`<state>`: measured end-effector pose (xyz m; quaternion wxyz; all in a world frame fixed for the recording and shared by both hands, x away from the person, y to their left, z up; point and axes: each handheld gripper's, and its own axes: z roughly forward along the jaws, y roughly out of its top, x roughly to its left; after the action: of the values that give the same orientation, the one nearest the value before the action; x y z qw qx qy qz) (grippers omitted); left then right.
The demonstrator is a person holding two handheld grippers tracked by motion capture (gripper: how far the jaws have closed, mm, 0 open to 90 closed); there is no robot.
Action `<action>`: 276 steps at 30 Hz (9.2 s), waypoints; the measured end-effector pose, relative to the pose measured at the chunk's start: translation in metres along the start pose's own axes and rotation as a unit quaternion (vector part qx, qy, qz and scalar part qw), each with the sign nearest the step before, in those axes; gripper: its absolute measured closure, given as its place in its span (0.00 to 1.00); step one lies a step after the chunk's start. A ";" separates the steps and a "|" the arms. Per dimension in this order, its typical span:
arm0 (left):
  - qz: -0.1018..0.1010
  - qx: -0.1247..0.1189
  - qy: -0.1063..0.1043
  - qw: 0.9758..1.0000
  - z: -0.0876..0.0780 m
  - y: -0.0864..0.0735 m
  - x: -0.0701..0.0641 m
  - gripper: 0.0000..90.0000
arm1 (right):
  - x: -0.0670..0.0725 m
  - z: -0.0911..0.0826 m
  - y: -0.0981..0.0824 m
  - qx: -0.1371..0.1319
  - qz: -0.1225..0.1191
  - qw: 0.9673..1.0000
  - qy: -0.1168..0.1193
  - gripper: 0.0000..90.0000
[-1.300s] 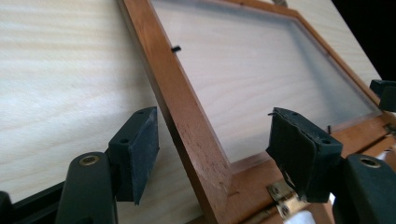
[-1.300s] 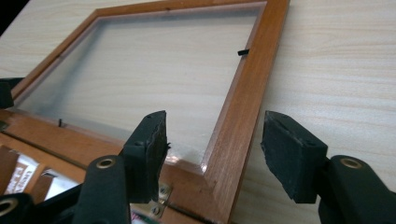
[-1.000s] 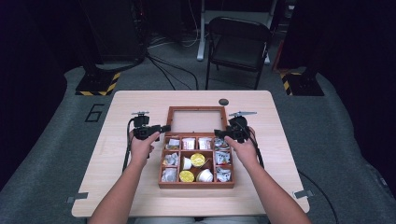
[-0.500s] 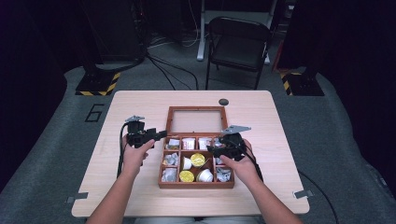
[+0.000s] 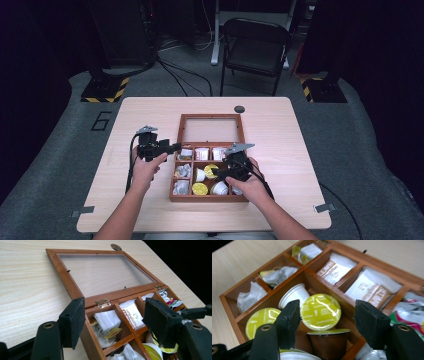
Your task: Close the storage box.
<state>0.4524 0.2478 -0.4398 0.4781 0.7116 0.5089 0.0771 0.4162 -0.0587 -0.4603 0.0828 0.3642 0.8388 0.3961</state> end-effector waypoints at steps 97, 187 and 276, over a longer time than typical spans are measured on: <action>-0.005 -0.016 0.009 1.000 -0.007 0.001 0.006 0.38 | -0.007 -0.015 0.012 0.020 -0.010 0.999 -0.023 0.41; -0.010 -0.009 0.008 1.000 0.001 0.003 0.012 0.38 | -0.164 -0.064 -0.066 0.044 0.153 0.951 -0.264 0.41; 0.003 0.017 0.015 1.000 0.022 0.017 0.015 0.38 | -0.114 -0.059 0.022 -0.040 0.113 0.986 -0.116 0.39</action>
<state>0.4839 0.2462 -0.4450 0.4584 0.7199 0.5149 0.0809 0.4855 -0.1618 -0.4218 0.1488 0.4970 0.7602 0.3911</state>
